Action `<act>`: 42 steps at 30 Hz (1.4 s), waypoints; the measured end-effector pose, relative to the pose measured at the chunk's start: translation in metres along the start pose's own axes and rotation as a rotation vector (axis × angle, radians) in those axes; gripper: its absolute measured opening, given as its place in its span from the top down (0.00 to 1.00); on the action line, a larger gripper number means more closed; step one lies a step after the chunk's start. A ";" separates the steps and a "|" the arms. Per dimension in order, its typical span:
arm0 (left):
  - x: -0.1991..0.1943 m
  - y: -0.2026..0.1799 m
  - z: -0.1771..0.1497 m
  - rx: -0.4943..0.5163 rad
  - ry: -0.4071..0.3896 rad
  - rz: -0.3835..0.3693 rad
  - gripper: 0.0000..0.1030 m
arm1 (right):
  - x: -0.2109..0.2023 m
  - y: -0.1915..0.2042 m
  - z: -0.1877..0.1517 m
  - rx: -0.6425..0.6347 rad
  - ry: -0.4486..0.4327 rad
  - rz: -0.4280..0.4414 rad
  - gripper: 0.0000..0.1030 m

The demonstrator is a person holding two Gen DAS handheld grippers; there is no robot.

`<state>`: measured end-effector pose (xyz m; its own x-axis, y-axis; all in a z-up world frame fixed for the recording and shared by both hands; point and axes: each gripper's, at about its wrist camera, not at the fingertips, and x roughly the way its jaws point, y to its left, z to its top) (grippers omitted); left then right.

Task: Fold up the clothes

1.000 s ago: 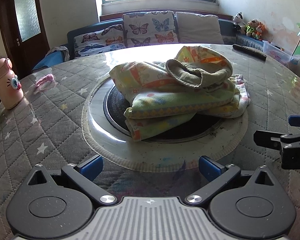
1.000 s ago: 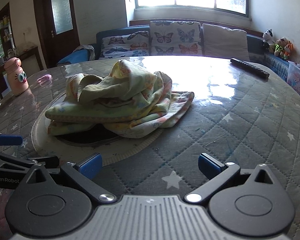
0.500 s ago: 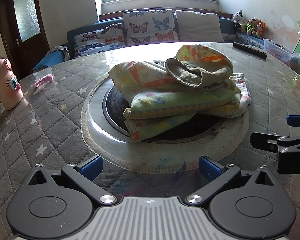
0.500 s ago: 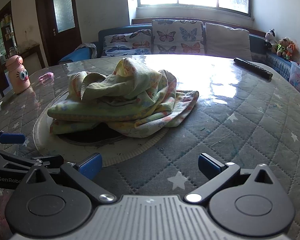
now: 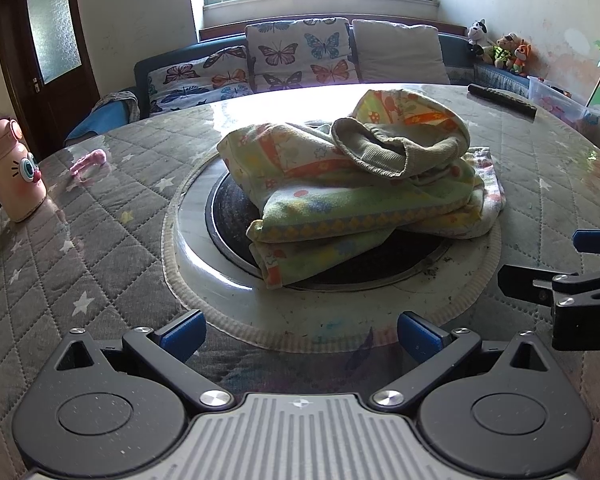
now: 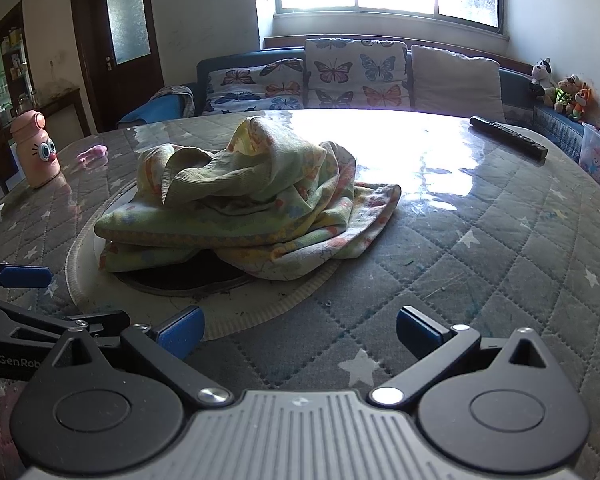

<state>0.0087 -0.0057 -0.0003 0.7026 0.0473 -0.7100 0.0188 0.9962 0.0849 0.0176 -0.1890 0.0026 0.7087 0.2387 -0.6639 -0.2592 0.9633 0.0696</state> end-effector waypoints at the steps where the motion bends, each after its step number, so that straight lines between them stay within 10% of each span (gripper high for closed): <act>1: 0.000 0.000 0.000 0.000 0.001 0.001 0.00 | 0.000 0.000 0.000 0.000 0.000 0.000 0.00; 42: 0.010 0.002 0.020 0.024 -0.015 0.013 0.00 | 0.012 0.000 0.016 -0.005 0.001 0.011 0.00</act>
<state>0.0300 -0.0047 0.0070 0.7133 0.0586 -0.6984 0.0265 0.9935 0.1105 0.0367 -0.1838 0.0062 0.7053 0.2490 -0.6637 -0.2702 0.9600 0.0731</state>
